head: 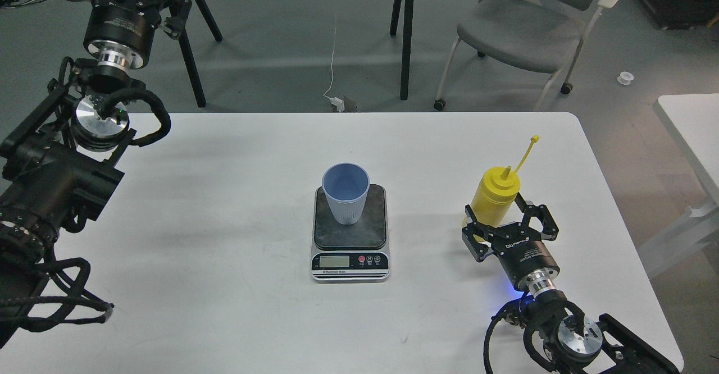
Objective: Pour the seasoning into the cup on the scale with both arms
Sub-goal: 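Reach the right gripper to the yellow squeeze bottle and grasp it, then lift the yellow bottle with the right gripper and tip it nozzle-down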
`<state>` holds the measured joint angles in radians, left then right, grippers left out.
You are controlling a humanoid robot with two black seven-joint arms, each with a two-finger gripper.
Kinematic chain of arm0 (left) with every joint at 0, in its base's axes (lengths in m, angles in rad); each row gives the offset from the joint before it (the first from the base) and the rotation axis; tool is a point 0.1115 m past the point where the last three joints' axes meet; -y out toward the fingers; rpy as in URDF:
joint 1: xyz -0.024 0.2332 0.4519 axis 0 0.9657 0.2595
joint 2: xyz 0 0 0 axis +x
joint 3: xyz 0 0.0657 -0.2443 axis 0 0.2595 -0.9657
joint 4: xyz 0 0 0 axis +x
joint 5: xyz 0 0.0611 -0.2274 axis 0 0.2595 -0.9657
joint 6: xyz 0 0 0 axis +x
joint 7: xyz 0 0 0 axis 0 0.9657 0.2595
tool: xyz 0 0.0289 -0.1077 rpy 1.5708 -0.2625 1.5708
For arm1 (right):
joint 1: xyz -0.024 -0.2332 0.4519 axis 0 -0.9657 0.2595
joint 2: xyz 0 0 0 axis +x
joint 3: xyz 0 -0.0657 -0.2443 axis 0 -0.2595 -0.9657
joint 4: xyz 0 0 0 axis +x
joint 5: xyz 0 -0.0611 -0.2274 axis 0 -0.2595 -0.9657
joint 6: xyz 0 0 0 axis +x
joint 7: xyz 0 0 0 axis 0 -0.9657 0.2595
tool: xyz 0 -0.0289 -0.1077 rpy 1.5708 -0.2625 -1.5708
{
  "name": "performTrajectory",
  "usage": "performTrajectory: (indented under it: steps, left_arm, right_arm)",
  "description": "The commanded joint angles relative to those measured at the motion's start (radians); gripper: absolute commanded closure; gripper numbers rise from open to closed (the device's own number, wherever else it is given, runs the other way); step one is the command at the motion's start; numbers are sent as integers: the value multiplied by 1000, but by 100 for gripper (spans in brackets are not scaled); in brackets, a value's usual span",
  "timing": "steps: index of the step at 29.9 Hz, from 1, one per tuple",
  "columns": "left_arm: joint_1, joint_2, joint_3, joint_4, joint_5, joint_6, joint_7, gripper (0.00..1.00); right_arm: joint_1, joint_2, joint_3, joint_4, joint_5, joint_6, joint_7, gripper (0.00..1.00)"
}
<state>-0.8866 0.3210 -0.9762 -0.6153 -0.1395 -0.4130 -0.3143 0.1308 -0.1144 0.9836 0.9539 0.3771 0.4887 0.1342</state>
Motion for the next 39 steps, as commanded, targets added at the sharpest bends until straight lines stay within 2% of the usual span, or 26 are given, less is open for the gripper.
performTrajectory:
  steps: [1,5,7,9,12,18,29,33,36,39]
  left_arm:
    - [0,0,1,0,-2,0,-2,1]
    - [1,-2,1,2,0,0,-3,1]
    - [1,-2,-1,-3,0,5,-3,1]
    - [-2,0,-3,-11,-2,7,-5,1]
    - [-3,0,-6,-14,-2,3,-3,1]
    - [-8,0,-12,-61,-2,11,1,1]
    - [11,24,-1,-55,0,5,6,1]
    - [28,29,8,-49,6,2,11,1]
    - [28,30,8,-49,8,2,43,1]
    - [29,30,10,-49,9,11,50,1]
  right_arm:
    - [26,10,-8,-9,-1,0,8,6]
    - [64,12,-8,-44,-1,0,33,18]
    - [81,10,-6,-56,-3,0,62,29]
    - [87,13,4,-61,-3,0,71,41]
    - [90,12,9,-61,-3,0,74,50]
    - [111,-25,10,-46,-12,0,73,52]
    - [211,-286,27,36,-73,0,73,53]
    - [309,-347,27,34,-197,0,73,53]
    - [381,-360,26,36,-309,0,71,53]
    - [441,-360,24,40,-435,0,71,54]
